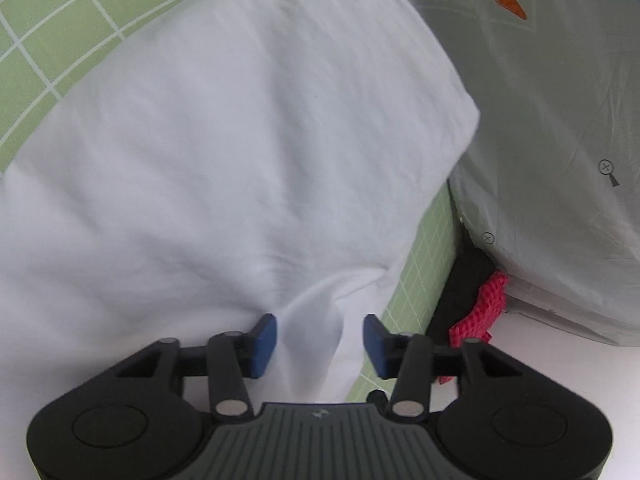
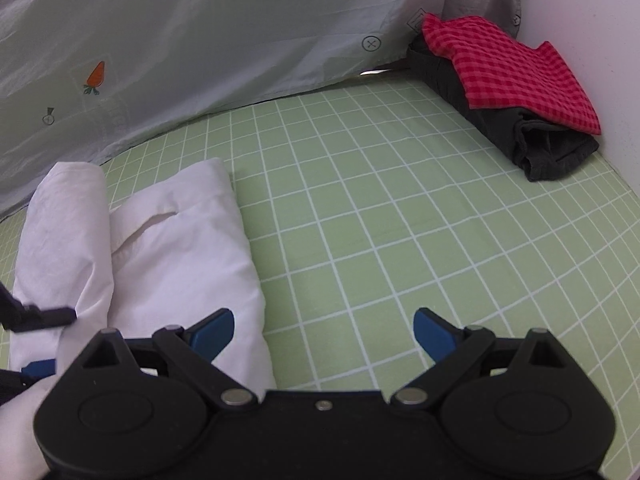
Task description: Fold clothes
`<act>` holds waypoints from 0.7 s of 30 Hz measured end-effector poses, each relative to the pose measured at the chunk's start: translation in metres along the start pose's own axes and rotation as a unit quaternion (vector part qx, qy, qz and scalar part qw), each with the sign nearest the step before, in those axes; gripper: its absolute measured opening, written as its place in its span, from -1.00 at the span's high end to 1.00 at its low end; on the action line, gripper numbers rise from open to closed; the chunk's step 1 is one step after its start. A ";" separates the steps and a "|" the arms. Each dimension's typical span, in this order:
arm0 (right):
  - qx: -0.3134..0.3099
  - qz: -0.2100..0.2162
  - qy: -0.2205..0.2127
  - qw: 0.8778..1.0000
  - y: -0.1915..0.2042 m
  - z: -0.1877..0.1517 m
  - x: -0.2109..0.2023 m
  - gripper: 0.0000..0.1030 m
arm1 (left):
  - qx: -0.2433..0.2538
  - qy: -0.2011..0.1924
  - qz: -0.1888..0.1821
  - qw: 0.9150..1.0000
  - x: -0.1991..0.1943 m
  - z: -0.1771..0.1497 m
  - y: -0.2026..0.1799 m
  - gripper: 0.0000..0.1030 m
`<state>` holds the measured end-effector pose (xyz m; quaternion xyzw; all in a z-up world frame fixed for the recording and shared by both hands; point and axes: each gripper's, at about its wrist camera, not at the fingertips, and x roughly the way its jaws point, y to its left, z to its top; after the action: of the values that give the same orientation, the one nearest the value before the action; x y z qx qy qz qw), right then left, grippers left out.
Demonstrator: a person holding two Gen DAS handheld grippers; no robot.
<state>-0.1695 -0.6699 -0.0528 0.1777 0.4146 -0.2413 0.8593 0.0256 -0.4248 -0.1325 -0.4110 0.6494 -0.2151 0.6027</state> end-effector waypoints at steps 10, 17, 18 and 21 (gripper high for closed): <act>-0.021 0.023 -0.020 0.999 0.040 -0.013 -0.029 -0.89 | 0.156 -0.098 0.103 0.977 -0.065 -0.031 -0.036 -0.56; -0.066 0.060 -0.035 0.995 0.081 -0.019 -0.034 -0.88 | 0.207 -0.128 0.252 0.937 -0.098 -0.028 0.006 -0.56; -0.073 0.065 -0.036 0.995 0.087 -0.018 -0.035 -0.88 | 0.214 -0.132 0.267 0.930 -0.103 -0.028 0.011 -0.56; -0.097 0.060 -0.042 0.993 0.103 -0.016 -0.031 -0.84 | 0.249 -0.150 0.304 0.907 -0.107 -0.028 0.012 -0.60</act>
<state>-0.1384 -0.5692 -0.0261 0.1074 0.3883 -0.1553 0.9020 -0.0111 -0.3391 -0.0717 -0.0574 0.5700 -0.1116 0.8120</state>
